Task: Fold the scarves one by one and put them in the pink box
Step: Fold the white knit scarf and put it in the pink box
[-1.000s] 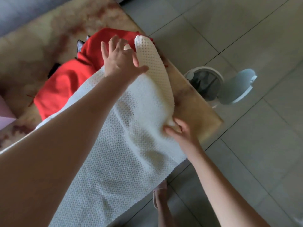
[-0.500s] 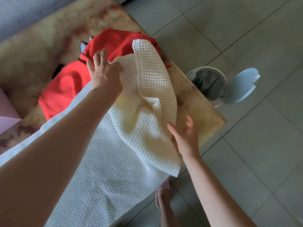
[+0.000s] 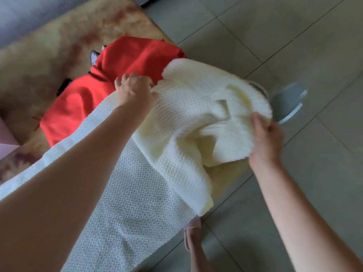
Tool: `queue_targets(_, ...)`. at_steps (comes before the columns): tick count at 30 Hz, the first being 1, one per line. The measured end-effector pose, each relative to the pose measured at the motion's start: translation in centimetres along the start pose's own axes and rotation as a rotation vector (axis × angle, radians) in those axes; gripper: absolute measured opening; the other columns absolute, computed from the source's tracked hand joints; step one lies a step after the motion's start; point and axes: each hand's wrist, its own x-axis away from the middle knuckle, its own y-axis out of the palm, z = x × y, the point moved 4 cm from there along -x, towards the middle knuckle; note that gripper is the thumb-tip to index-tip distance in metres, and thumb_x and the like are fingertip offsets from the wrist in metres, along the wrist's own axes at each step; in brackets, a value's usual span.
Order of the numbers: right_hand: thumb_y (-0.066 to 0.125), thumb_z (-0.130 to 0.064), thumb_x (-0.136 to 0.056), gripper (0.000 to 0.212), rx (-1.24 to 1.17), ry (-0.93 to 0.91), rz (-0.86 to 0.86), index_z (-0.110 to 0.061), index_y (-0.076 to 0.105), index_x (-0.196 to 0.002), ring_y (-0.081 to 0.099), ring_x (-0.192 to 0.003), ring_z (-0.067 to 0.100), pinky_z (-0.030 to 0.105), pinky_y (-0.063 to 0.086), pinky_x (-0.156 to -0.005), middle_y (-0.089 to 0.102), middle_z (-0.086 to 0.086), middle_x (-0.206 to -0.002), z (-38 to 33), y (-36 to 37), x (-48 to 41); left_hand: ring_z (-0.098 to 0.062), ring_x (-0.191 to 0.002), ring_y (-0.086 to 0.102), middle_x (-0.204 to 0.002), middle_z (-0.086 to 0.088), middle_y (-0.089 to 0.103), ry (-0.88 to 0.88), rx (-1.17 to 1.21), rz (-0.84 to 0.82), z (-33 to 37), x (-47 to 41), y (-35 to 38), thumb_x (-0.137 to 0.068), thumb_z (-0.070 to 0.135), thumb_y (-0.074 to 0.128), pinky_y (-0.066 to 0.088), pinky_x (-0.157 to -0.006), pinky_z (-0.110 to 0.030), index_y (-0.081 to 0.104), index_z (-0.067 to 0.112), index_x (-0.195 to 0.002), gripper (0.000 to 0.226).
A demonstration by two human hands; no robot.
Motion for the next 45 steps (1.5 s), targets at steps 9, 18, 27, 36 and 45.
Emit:
queue_targets(9,0.065,-0.036,-0.086,0.062,0.222,0.191,-0.170,-0.010,0.040,-0.136,0.058,-0.105,0.007,0.018,0.049,-0.086,0.059,-0.007,-0.118,3.3,-1.0,-1.4,-0.031,-0.102,0.059,-0.105,-0.011,0.065,0.079,0.101,-0.008,4.4,0.3,0.8,-0.092,0.030,0.055,0.036,-0.094,-0.037,0.054,0.016,-0.111,0.024)
queue_targets(18,0.075,-0.013,-0.078,0.025,0.227,0.381,-0.245,-0.002,0.063,-0.097,0.064,-0.080,0.016,0.019,0.046,-0.066,0.069,0.005,-0.087,9.9,-0.6,6.2,-0.036,-0.091,0.060,-0.096,-0.015,0.062,0.065,0.061,-0.122,3.7,1.4,1.7,-0.097,0.028,0.046,0.037,-0.070,-0.036,0.044,0.013,-0.115,0.023)
queue_targets(27,0.061,-0.017,-0.074,0.055,-0.452,0.463,-0.348,-0.008,0.052,-0.128,0.060,-0.096,0.024,0.040,0.052,-0.078,0.062,0.009,-0.106,6.1,-1.5,5.2,-0.027,-0.072,0.052,-0.083,-0.008,0.056,0.059,0.163,-0.033,3.7,1.2,0.7,-0.100,0.028,0.041,0.037,-0.065,-0.038,0.040,0.011,-0.115,0.022)
queue_targets(36,0.074,-0.001,-0.074,0.045,0.203,0.079,-0.034,-0.022,0.051,-0.106,0.056,-0.105,0.022,0.035,0.051,-0.087,0.053,0.008,-0.115,5.9,-4.9,3.5,-0.024,-0.104,0.053,-0.117,-0.009,0.054,0.056,0.357,-0.056,3.9,0.9,1.8,-0.089,0.012,0.058,0.042,-0.090,-0.036,0.045,0.014,-0.123,0.036)
queue_targets(45,0.065,0.006,-0.081,0.062,0.134,-0.036,-0.002,-0.020,0.039,-0.132,0.061,-0.092,0.014,0.030,0.053,-0.085,0.060,0.008,-0.104,5.0,-5.3,4.5,-0.005,-0.101,0.050,-0.112,0.004,0.059,0.082,0.581,0.170,4.0,-0.7,-0.5,-0.075,-0.005,0.054,0.032,-0.078,0.004,0.064,0.016,-0.114,0.046)
